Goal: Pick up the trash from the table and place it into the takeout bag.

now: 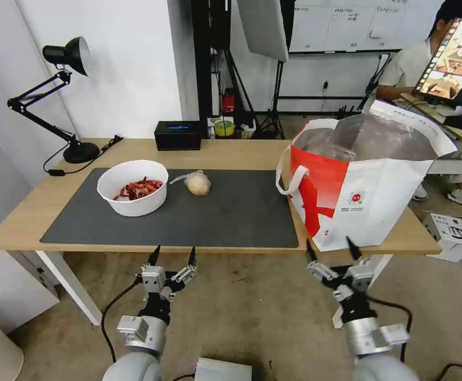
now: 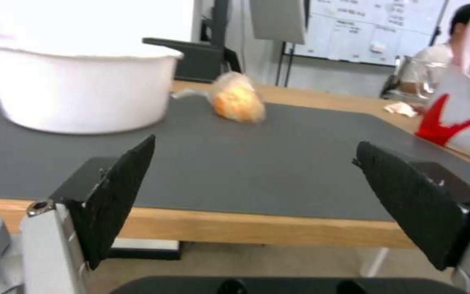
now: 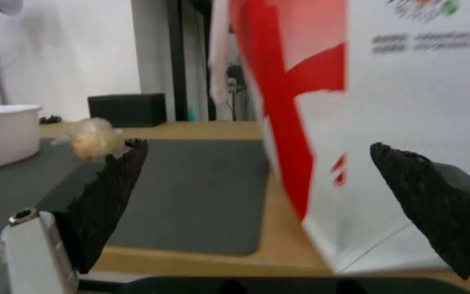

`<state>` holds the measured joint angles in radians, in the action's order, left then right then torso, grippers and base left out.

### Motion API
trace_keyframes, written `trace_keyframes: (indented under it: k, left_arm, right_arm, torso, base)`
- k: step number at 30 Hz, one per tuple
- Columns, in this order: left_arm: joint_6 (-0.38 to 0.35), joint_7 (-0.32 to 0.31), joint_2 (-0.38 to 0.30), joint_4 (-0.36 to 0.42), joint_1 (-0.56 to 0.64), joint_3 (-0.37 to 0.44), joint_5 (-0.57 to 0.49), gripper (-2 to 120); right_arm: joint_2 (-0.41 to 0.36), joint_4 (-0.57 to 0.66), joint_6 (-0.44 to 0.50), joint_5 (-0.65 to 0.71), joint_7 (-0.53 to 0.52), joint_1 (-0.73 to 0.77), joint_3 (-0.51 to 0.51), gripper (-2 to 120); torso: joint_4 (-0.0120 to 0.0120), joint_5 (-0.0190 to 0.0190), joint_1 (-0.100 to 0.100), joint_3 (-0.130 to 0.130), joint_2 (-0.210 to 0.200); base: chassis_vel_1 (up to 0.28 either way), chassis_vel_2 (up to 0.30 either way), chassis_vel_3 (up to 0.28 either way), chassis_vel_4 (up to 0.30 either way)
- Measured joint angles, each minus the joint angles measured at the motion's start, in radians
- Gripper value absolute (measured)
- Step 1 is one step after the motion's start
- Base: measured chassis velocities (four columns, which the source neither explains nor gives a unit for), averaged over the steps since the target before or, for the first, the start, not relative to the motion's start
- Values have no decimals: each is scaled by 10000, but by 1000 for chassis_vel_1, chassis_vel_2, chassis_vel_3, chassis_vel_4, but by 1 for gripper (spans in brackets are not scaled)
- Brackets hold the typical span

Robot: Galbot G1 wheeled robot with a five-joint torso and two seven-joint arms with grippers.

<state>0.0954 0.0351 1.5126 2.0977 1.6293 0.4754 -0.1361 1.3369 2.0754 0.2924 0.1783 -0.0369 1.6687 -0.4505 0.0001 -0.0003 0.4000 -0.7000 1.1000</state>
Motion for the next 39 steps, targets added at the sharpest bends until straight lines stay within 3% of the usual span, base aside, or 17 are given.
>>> trace_keyframes:
  k: [11, 39]
  left_arm:
    - [7, 31, 157, 474, 387, 440, 271, 100]
    - [-7, 548, -7, 70, 299, 570, 186, 100]
  right_arm:
    - [864, 293, 163, -1261, -239, 526, 1013, 100]
    - [896, 143, 246, -1272, -227, 537, 946, 100]
  torso:
    - [-1, 1, 0, 0, 1]
    - [-1, 3, 0, 0, 0]
  base:
    - [0, 0, 0, 0]
    - [0, 0, 0, 0]
